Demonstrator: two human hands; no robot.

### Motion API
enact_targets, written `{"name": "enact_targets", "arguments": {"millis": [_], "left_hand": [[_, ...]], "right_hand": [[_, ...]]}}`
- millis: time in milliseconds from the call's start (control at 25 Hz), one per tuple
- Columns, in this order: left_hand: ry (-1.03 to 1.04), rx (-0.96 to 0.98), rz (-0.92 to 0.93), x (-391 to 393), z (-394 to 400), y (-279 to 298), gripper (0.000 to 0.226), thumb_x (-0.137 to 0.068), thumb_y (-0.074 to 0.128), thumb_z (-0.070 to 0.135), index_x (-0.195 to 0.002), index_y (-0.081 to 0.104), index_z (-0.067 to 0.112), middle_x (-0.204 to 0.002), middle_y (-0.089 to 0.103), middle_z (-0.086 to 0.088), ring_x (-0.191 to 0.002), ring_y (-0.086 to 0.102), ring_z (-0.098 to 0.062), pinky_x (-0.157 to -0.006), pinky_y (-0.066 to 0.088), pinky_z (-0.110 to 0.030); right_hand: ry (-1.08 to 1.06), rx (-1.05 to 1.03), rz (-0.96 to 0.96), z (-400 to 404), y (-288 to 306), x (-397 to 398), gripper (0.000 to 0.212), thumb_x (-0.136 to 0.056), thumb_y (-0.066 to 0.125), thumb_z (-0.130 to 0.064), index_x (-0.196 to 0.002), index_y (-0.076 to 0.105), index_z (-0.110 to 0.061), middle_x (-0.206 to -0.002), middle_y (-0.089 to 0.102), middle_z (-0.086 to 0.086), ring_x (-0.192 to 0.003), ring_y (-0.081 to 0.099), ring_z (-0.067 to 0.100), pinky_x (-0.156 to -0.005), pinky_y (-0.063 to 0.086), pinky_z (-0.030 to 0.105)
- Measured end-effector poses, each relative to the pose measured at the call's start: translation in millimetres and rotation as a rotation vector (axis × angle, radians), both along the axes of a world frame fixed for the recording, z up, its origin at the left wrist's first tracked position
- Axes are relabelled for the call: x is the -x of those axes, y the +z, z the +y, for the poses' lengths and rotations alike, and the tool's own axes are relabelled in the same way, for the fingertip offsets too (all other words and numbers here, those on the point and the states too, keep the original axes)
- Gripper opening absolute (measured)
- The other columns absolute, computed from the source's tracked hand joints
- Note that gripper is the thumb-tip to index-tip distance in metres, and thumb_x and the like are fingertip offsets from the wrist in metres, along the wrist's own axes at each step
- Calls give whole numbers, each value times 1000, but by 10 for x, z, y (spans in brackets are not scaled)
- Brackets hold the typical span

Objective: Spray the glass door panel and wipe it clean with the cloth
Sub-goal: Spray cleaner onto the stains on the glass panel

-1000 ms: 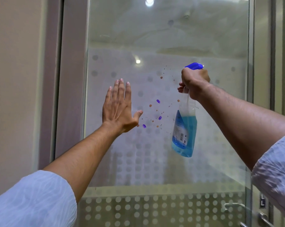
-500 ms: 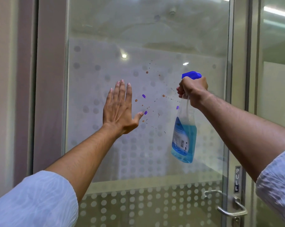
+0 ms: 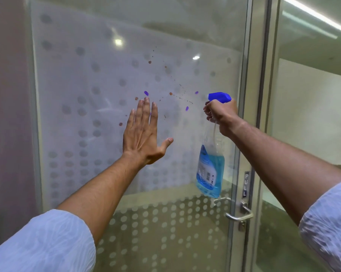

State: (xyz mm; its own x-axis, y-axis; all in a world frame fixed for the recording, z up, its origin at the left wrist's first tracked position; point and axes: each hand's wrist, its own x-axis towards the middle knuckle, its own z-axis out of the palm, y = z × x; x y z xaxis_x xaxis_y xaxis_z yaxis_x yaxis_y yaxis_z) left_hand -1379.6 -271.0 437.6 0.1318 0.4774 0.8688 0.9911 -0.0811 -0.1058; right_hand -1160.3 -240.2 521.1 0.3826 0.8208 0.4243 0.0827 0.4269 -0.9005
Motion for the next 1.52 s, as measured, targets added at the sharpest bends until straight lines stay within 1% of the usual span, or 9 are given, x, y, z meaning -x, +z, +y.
{"name": "enact_targets", "arguments": {"millis": [160,360,600,760,1000,1120,1240,1320,1520], "left_hand": [[-87,24,8,-363,70,-224,106,-81,28,73,-153,-11,7,-162,-15,-16,-150,-14,-29,-123,1,-46],[-211,80,24,-956,107,-478,106,-82,32,73,-153,-11,7,-162,-15,-16,-150,-15,-28,-123,1,-47],[-350,162,34,-1904,86,-827,106,-82,29,74,-153,-12,6,-162,-17,-16,-150,-16,-28,-123,2,-48],[-432,222,47,-2643,46,-1071,106,-82,27,74,-153,-14,6,-161,-19,-15,-149,-17,-27,-122,4,-49],[-549,313,48,-3764,-15,-1452,104,-83,25,74,-152,-15,7,-160,-21,-14,-149,-20,-26,-123,1,-48],[-600,358,56,-4330,-34,-1638,103,-83,22,73,-152,-17,7,-159,-24,-14,-148,-21,-26,-123,-1,-47],[-676,417,89,-4862,-74,-1818,103,-82,18,75,-151,-20,8,-159,-26,-14,-147,-24,-25,-123,-4,-45],[-736,438,107,-5165,-81,-1910,104,-82,19,75,-151,-20,8,-159,-26,-14,-147,-24,-25,-123,-4,-45],[-985,641,128,-5896,11,-2182,106,-83,34,73,-153,-17,12,-162,-18,-9,-150,-14,-22,-123,4,-43]], "right_hand": [[5,-19,-20,-85,-311,-254,25,-63,60,-1,-88,61,-7,-83,64,9,-68,54,19,-56,46,27],[-26,-41,-25,-222,-664,-682,17,-69,66,-2,-80,65,-15,-82,65,3,-69,54,17,-63,44,29],[-135,-32,-28,-470,-1090,-1439,15,-78,74,-7,-81,63,-18,-82,63,1,-73,55,14,-69,48,29],[-183,-1,-35,-623,-1355,-2104,13,-79,74,-13,-91,69,-13,-84,64,1,-72,55,14,-64,47,23],[-274,34,-22,-942,-1754,-3150,6,-81,74,-13,-83,69,-16,-81,64,2,-73,56,13,-69,47,26],[-316,67,-27,-1077,-1991,-3674,14,-84,72,-13,-77,64,-22,-82,60,5,-74,53,17,-69,47,28],[-376,83,-37,-1160,-2195,-4151,4,-85,72,-13,-87,69,-14,-80,61,6,-72,53,16,-61,47,19],[-417,85,-36,-1188,-2292,-4431,11,-85,73,-14,-94,71,-9,-79,63,5,-70,54,14,-54,45,11],[-468,87,-3,-1221,-2445,-5090,16,-84,74,-15,-99,73,-8,-90,72,9,-78,62,12,-63,49,13]]}}
